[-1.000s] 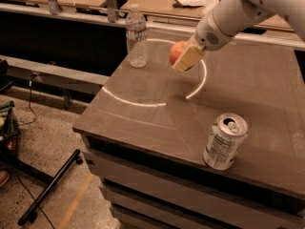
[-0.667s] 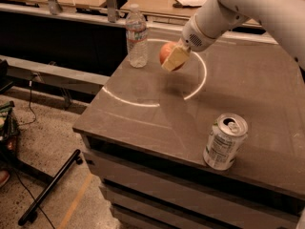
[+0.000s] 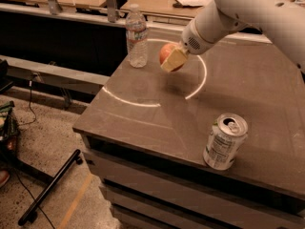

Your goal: Move apple near water bottle

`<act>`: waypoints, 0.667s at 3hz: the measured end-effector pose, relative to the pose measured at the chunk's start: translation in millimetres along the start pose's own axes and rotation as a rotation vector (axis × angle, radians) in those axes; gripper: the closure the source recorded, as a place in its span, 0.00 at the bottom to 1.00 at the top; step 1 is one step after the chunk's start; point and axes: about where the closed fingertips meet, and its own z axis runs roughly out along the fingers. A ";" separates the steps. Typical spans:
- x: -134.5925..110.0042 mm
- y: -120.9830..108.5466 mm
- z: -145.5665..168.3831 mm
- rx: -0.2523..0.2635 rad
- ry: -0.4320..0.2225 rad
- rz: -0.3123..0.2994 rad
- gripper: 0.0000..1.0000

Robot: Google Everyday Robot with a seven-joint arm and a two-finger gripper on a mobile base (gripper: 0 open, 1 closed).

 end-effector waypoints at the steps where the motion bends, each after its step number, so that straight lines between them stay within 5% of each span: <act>1: -0.8 -1.3 8.0 0.014 -0.021 0.017 1.00; 2: -2.2 -3.2 16.4 0.017 -0.035 0.024 1.00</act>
Offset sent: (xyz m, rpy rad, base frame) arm 0.0182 0.0076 -0.0144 0.0504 -0.0332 -0.0363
